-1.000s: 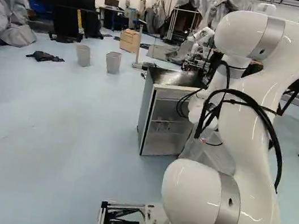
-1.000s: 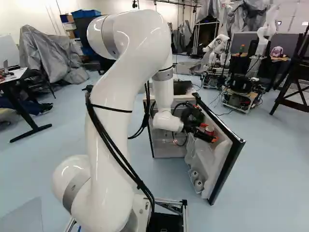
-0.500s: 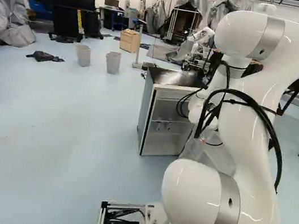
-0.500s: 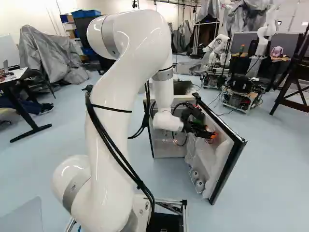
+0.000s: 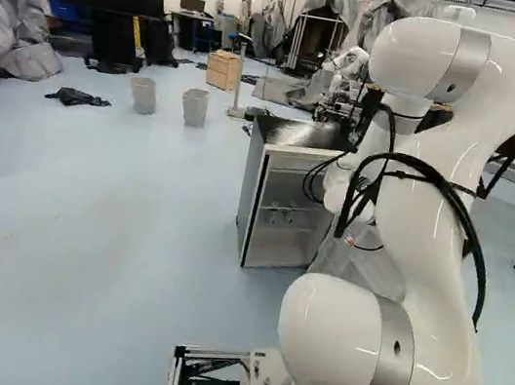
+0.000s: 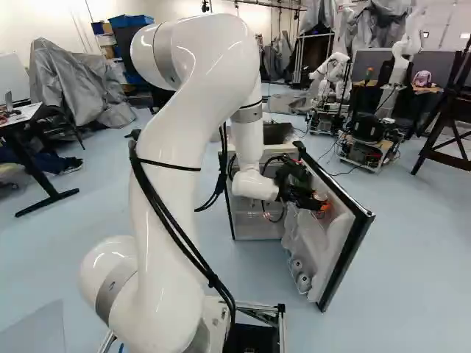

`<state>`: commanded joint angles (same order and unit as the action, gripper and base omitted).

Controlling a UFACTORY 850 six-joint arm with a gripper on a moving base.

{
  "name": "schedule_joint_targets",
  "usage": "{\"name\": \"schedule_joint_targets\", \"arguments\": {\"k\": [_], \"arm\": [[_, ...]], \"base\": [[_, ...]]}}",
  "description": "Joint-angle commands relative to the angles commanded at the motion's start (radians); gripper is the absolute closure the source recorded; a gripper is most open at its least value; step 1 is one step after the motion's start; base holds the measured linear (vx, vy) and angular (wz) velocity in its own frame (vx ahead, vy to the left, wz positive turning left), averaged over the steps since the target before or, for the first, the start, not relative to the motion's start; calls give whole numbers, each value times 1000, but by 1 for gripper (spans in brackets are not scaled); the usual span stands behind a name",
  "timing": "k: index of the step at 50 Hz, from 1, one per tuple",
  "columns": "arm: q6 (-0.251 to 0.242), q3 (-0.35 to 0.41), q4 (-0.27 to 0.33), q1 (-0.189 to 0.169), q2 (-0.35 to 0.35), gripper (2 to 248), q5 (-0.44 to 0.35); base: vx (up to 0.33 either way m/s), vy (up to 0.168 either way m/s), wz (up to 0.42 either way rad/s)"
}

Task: Grab a drink from the fridge

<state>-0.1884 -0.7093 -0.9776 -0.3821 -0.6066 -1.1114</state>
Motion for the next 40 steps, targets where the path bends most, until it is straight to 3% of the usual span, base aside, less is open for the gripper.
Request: {"name": "schedule_joint_targets", "arguments": {"k": [40], "arm": [[0,46,0,40,28,150,-68]], "base": [[0,0,0]]}}
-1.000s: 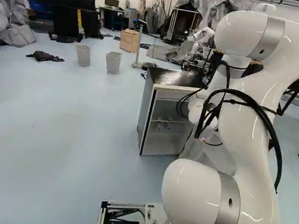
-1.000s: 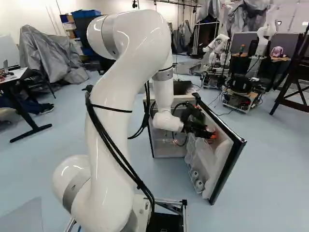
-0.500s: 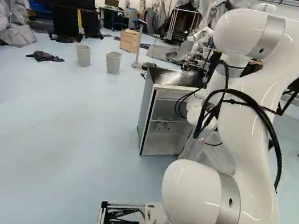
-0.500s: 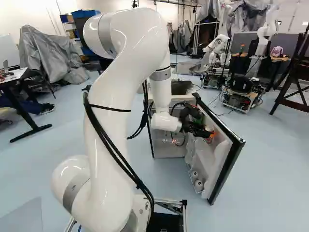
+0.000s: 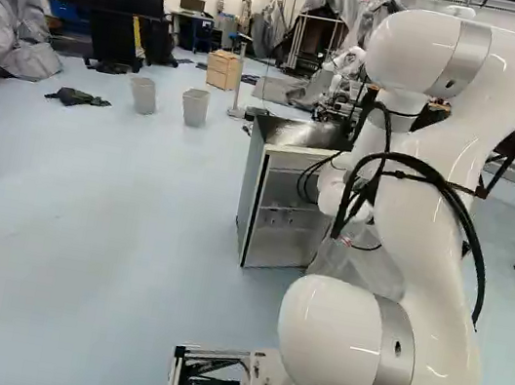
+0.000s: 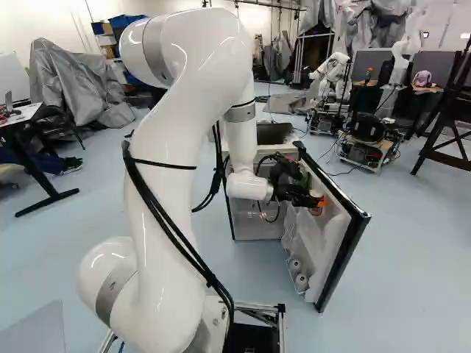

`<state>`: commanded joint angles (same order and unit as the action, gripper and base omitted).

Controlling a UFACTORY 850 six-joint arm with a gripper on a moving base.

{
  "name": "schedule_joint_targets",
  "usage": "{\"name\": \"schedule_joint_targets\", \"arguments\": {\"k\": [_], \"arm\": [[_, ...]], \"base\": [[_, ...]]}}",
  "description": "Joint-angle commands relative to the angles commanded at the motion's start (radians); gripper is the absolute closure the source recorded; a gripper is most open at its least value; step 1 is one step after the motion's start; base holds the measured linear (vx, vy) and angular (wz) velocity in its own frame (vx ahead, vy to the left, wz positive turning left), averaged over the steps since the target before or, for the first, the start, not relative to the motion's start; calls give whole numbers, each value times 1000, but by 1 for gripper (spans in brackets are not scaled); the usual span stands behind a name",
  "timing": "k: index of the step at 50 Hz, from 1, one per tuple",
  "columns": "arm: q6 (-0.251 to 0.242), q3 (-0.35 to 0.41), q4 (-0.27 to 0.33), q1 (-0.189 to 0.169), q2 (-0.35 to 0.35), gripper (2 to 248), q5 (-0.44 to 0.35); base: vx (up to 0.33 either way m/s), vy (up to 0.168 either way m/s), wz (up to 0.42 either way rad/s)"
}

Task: Grab a drink from the fridge

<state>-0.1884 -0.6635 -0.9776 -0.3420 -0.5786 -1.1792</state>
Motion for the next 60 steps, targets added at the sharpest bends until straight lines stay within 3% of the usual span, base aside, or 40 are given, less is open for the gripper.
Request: {"name": "schedule_joint_targets", "arguments": {"k": [37,60], "arm": [[0,45,0,41,28,150,-104],[0,81,0,74,50,150,-112]], "base": [[0,0,0],[0,0,0]]}}
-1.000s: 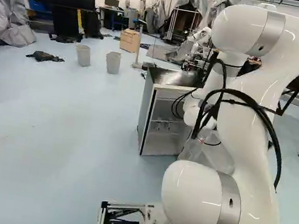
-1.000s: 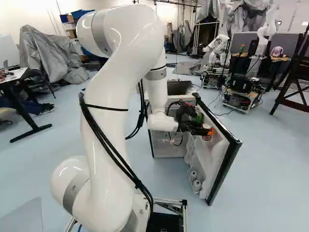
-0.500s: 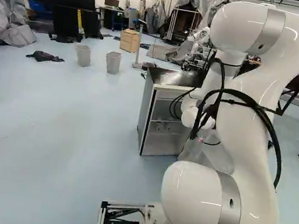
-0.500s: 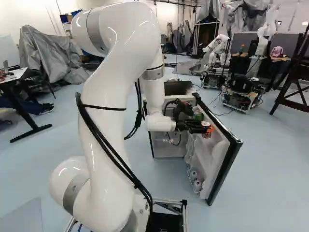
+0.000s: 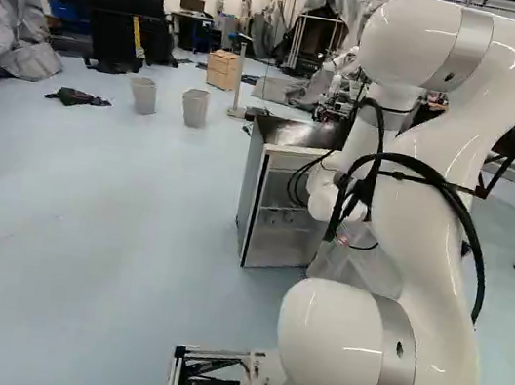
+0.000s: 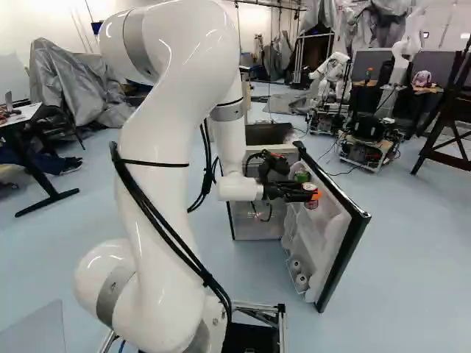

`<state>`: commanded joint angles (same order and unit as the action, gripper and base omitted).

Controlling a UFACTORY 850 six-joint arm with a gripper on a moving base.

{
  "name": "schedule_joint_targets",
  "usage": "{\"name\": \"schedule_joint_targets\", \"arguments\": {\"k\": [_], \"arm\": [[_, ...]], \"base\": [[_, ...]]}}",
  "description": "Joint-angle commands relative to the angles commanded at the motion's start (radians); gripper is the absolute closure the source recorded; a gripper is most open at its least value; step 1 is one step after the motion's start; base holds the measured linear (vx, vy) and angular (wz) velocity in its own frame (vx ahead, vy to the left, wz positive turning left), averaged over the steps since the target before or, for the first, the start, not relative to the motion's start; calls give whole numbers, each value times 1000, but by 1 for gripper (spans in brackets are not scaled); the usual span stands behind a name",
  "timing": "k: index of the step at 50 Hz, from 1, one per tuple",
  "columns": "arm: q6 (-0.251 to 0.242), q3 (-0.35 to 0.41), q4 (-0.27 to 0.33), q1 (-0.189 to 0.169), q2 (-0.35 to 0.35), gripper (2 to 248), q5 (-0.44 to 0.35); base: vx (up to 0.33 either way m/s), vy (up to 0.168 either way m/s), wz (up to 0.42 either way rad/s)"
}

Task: Grab a drink from the fridge

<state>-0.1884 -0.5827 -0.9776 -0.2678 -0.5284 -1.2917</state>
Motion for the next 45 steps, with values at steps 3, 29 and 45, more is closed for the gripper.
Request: {"name": "schedule_joint_targets", "arguments": {"k": [3,29,45], "arm": [[0,8,0,7,5,150,0],[0,81,45,77,51,150,0],[0,124,110,123,79,150,0]], "base": [[0,0,0],[0,0,0],[0,0,0]]}}
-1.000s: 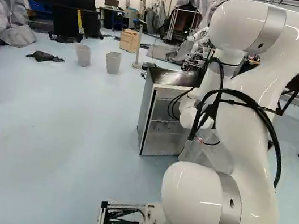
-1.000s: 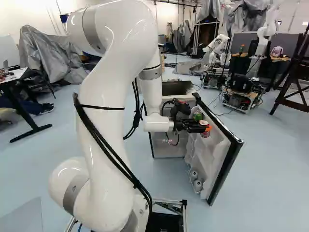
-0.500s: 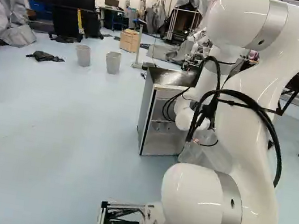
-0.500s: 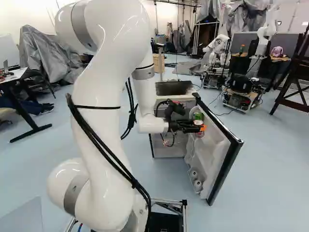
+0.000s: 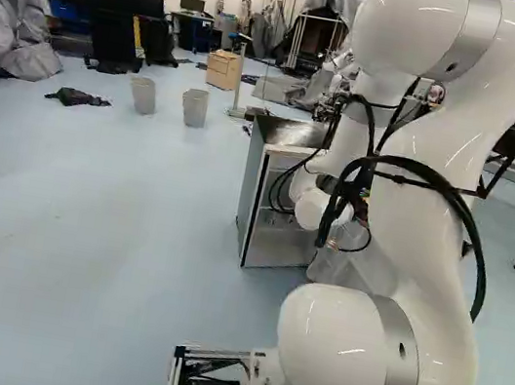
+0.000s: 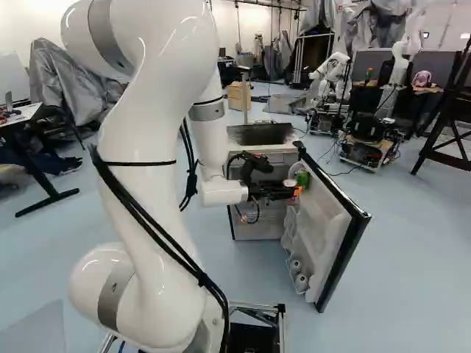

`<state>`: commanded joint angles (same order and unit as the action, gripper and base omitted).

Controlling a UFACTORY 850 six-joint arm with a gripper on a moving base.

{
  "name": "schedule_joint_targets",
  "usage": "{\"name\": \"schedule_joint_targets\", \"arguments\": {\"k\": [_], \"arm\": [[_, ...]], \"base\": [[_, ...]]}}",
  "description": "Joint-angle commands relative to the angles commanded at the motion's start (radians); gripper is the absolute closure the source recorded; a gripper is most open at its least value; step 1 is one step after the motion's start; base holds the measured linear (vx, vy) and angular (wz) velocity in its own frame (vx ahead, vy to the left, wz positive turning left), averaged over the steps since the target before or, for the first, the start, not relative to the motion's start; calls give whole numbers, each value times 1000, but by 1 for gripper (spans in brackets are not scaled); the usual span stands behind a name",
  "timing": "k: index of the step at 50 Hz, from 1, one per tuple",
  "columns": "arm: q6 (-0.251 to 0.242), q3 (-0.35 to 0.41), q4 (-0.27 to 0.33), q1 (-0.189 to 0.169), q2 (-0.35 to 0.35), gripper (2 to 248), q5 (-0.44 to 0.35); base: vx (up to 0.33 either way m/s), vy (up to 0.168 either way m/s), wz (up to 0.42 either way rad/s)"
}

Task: Grab a drink from the fridge

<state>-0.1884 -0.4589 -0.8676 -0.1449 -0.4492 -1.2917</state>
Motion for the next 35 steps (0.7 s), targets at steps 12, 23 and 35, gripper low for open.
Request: {"name": "schedule_joint_targets", "arguments": {"k": [12,23,35], "arm": [[0,39,51,33,26,150,0],[0,75,94,59,50,150,0],[0,115,139,89,78,150,0]], "base": [[0,0,0],[0,0,0],[0,0,0]]}}
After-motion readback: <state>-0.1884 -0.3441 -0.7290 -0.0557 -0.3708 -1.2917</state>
